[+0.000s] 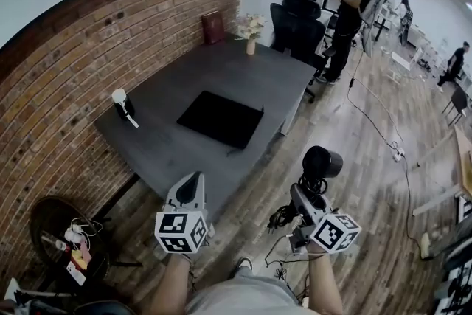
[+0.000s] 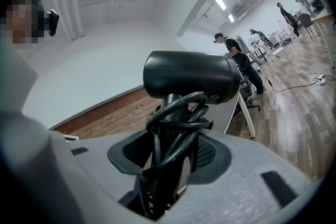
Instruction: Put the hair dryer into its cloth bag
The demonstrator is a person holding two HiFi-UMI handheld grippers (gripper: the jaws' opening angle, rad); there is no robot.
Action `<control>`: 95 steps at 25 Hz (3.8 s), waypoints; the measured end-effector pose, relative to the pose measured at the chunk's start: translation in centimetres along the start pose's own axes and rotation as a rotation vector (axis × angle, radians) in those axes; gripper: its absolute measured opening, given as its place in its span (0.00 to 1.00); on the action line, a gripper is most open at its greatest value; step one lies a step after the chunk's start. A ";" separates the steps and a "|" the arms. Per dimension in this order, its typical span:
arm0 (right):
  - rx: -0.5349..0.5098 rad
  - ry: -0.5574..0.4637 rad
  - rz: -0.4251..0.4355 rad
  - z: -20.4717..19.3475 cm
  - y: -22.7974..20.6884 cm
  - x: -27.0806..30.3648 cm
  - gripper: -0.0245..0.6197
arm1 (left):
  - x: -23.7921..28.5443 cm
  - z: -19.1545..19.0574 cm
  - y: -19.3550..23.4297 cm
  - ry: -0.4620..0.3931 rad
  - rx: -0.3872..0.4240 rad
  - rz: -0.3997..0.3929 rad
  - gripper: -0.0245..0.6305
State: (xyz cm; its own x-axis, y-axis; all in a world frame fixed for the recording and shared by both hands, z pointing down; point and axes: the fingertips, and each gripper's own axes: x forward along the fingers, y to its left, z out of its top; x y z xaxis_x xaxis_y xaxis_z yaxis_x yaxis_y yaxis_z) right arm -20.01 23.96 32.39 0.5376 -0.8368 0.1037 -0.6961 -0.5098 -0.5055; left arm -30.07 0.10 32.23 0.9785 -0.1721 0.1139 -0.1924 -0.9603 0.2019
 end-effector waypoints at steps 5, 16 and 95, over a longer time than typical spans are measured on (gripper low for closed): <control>-0.007 0.018 0.018 2.2 -3.9 2.8 0.33 | 5.0 0.1 -1.4 -0.002 -0.004 0.016 0.05; 0.007 0.047 0.044 6.0 -10.3 7.2 0.33 | 13.3 0.1 -3.9 0.021 -0.006 0.031 0.05; -0.121 0.816 0.702 0.6 -20.6 51.2 0.33 | 30.1 -12.8 8.6 0.155 -0.339 0.936 0.05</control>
State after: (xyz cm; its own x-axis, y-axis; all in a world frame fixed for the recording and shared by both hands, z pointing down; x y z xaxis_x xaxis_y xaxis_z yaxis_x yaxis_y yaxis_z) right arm 22.20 -8.27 47.58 -0.4468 -0.8075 0.3852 -0.7914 0.1559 -0.5911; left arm -3.24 -10.48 49.85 0.4070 -0.7718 0.4886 -0.9134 -0.3363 0.2295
